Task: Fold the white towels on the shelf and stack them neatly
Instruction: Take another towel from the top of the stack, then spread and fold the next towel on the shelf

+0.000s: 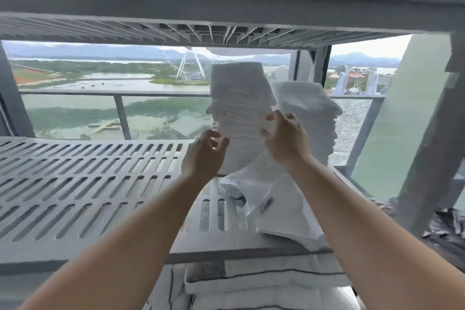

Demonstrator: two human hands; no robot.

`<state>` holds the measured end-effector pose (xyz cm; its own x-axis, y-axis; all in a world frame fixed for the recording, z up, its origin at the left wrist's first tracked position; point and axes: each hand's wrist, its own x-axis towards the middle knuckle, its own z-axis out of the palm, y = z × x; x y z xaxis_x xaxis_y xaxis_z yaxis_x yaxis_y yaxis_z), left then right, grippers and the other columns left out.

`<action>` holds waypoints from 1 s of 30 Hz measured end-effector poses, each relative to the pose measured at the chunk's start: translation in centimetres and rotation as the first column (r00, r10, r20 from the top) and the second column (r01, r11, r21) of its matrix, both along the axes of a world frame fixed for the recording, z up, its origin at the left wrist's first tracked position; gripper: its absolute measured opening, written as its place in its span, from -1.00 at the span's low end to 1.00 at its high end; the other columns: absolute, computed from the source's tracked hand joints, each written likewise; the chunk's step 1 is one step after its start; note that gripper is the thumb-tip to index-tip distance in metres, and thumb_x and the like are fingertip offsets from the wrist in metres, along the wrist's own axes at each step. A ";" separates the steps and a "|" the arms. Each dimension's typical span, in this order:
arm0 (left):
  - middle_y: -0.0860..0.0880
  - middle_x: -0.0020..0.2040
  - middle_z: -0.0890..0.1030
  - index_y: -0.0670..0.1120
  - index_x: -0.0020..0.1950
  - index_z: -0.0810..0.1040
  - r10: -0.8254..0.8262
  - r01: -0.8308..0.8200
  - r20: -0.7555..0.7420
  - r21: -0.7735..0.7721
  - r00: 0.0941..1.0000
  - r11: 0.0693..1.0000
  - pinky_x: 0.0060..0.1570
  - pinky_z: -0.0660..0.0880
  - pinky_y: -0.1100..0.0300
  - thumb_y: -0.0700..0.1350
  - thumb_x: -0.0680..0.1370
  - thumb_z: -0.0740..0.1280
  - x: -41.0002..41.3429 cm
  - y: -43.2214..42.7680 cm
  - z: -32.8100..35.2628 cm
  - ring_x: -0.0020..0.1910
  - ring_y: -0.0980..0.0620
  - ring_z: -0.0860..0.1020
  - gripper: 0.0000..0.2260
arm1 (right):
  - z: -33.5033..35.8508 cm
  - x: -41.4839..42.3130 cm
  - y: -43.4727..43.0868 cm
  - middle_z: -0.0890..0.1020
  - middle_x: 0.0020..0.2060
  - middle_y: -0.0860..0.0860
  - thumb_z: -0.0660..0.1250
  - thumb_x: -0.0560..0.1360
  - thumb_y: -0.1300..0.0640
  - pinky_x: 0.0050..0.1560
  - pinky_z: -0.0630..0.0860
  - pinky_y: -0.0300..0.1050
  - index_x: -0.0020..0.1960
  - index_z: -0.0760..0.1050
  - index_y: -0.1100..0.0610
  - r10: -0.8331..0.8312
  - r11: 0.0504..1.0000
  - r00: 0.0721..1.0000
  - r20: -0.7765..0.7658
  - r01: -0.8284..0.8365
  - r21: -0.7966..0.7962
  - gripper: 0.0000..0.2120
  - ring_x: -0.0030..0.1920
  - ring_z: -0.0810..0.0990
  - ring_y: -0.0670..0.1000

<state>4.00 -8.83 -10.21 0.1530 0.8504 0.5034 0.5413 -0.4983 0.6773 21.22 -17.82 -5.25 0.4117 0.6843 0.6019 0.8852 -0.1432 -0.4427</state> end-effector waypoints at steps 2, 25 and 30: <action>0.05 0.09 0.67 0.03 0.25 0.52 -0.133 0.123 -0.093 -0.100 0.987 0.987 -0.07 0.47 0.10 0.26 0.56 0.27 -0.3 -1.1 -1.7 -0.01 0.02 0.61 -0.60 | -1.4 -0.7 -1.5 0.51 0.24 0.16 0.35 0.51 -0.04 0.28 0.41 0.07 0.32 0.46 0.04 -0.031 0.996 0.999 -0.006 0.031 -0.089 -0.59 0.26 0.48 0.23; -0.02 0.00 0.66 0.13 0.13 0.54 -0.088 0.111 -0.487 0.020 0.869 0.994 -0.25 0.38 0.13 0.02 0.47 0.28 1.8 -10.3 -5.5 -0.06 -0.12 0.59 -0.75 | -9.6 0.3 -11.2 0.40 0.41 0.26 0.10 0.55 0.28 0.44 0.25 0.17 0.55 0.10 -0.02 -0.269 0.825 0.944 0.190 0.328 -0.461 -0.40 0.43 0.31 0.29; 0.01 -0.05 0.64 0.12 0.10 0.48 0.000 0.053 -0.476 0.099 0.879 0.994 -0.26 0.36 0.12 0.01 0.47 0.30 1.6 -11.6 -5.6 -0.17 -0.11 0.53 -0.80 | -9.4 1.1 -11.6 0.49 0.19 0.20 0.14 0.52 0.32 0.21 0.46 0.09 0.40 0.37 0.04 -0.260 0.919 0.963 0.068 0.268 -0.289 -0.53 0.26 0.42 0.26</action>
<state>5.56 -20.45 -15.86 0.4182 0.7885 0.4510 0.7698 -0.5712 0.2848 22.34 -29.41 -14.62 0.5880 0.7004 0.4046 0.8084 -0.4931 -0.3215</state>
